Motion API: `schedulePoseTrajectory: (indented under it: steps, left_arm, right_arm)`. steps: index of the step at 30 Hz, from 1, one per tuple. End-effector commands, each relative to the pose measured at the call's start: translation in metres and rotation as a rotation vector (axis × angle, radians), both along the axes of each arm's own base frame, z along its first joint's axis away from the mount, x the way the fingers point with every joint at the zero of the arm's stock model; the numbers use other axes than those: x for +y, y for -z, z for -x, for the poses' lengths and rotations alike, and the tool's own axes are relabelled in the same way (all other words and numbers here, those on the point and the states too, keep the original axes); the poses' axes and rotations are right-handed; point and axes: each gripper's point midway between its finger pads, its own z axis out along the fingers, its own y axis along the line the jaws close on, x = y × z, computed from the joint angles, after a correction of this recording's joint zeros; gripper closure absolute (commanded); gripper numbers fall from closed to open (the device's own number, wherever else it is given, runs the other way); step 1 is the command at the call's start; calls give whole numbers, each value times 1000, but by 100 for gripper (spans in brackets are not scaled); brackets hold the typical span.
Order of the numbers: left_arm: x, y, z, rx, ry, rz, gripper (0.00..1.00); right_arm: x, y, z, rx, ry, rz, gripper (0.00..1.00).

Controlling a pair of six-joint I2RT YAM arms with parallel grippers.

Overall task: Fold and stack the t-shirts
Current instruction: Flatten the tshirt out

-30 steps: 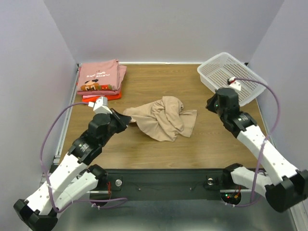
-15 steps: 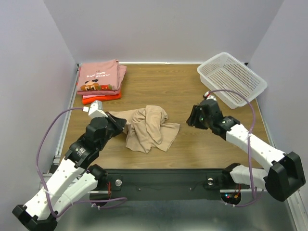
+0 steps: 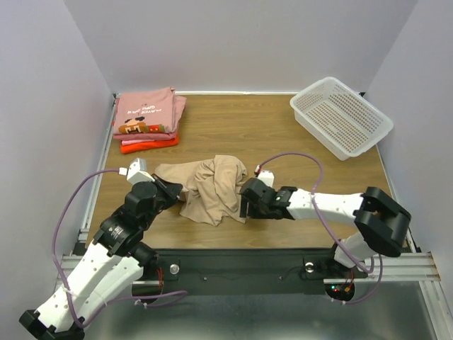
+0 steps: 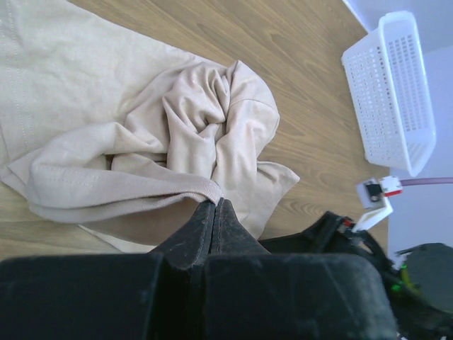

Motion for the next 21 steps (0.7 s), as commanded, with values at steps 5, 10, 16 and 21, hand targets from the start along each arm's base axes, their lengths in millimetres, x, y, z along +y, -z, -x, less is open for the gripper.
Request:
schedulePoseTrajectory:
  steps: [5,10,16,21]
  left_arm:
    - [2,3,3,-15,-2,2,100]
    - [2,2,3,-20,1,5,100]
    - [5,2,3,-17,-13,6,100]
    - [7,3,3,-12,-27,8,100]
  right_arm:
    - [43,8,-10,-37,67,6,37]
    - [41,21,3,-10,52,42,51]
    - [24,40,22,9,64,155,61]
    - [5,48,23,0,102,231,90]
